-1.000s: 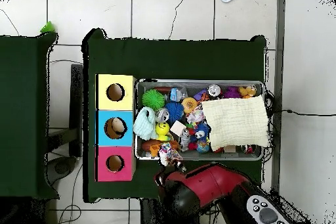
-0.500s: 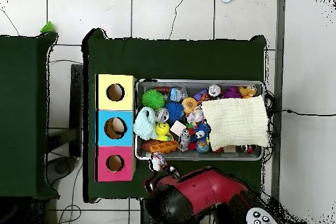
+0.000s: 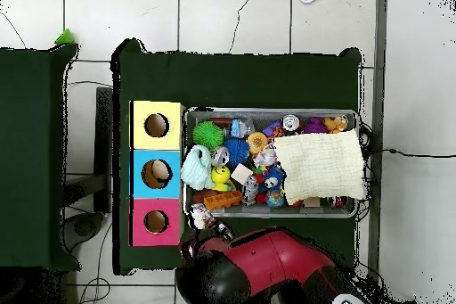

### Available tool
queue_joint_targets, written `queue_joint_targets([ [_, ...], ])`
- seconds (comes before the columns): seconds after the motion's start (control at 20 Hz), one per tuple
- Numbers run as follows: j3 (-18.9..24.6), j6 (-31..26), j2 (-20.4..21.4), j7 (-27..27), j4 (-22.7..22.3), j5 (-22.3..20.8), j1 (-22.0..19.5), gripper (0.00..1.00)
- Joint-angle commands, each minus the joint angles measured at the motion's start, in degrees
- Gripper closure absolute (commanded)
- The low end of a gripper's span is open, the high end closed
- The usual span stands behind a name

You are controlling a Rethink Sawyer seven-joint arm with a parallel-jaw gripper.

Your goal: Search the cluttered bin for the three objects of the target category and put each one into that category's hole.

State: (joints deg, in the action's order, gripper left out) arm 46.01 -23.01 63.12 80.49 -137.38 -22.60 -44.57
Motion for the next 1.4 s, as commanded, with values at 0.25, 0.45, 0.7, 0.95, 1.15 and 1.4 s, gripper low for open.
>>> queue_joint_targets([
  [0.25, 5.1, -12.7, 2.8, -0.5, 6.7, 6.7, 5.8, 1.0],
  [0.45, 4.4, -14.7, 1.5, 0.4, 9.9, 7.8, 8.0, 1.0],
  [0.7, 4.0, -16.4, -0.1, 0.7, 13.1, 9.3, 9.8, 1.0],
  [0.95, 3.5, -19.2, -1.5, 0.7, 17.3, 10.5, 12.4, 1.0],
  [1.15, 2.4, -19.5, -2.3, 1.1, 19.9, 9.9, 14.1, 1.0],
  [1.4, 1.1, -21.9, -3.4, 1.3, 25.0, 8.7, 16.7, 1.0],
])
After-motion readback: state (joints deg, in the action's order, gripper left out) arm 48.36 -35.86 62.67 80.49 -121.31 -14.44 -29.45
